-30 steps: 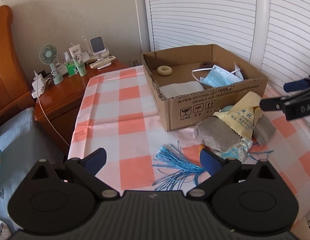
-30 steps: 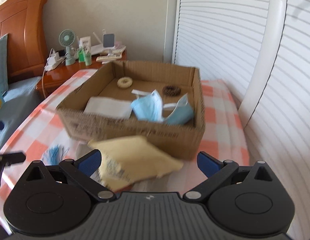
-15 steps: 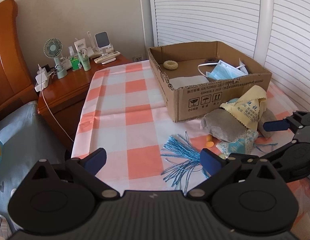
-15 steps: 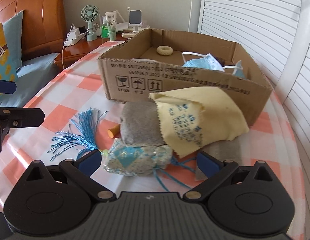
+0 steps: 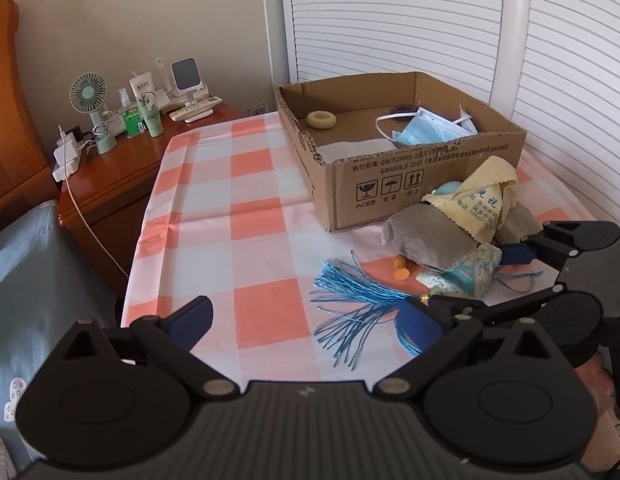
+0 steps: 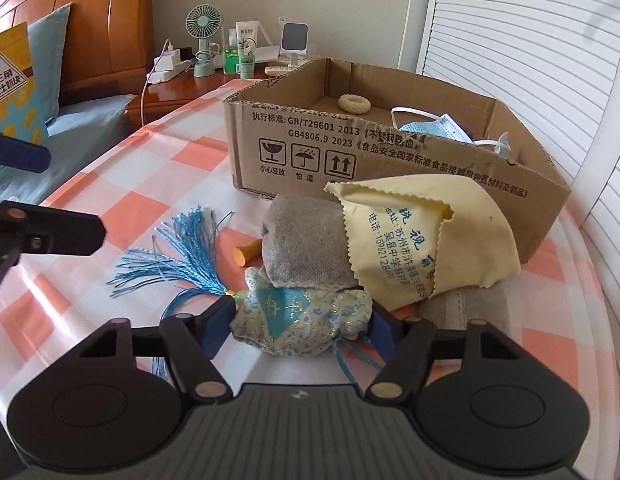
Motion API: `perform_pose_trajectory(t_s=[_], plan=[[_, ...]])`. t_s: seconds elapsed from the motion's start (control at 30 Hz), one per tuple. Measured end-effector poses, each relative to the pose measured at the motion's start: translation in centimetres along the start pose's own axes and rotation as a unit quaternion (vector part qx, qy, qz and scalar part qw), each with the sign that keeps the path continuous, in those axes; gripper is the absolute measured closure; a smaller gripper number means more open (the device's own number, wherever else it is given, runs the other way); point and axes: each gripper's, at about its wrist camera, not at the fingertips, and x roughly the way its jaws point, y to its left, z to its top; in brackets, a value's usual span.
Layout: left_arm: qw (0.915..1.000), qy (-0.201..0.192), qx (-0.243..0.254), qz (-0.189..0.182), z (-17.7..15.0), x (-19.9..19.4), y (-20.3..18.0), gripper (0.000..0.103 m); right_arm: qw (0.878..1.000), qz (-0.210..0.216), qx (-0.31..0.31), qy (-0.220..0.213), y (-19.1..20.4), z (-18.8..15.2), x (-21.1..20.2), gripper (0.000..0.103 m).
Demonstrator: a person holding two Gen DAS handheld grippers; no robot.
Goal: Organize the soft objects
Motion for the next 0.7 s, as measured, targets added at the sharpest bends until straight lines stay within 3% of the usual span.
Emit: perform_pose_trajectory(t_s=[0.3,0.37,0.43,0.7], plan=[[0.9993,0.0,0.035,-0.009,0.9,1.7,-1.7,0.003,0.999,0.038,-0.03,0.023,-0.6,-1.7,-2.8,0.031],[0.999,-0.003,0.043,-0.011,1.1,2.4,-2.1,0.003,0.998,0.042,-0.034,0.025,-0.9,-2.0,-3.2,0.028],[0.9984,-0.008,0.054,-0.015,1.3,3.5,-2.6,0.004,0.998,0.039,-0.037,0.024,-1.1,-2.4,-3.5,0.017],[0.9953,-0.022,0.089,-0.031,1.2,6.5,-4.3,0.008,0.999,0.031,0.002,0.022,-2.8,-3.7,-3.6,0.006]])
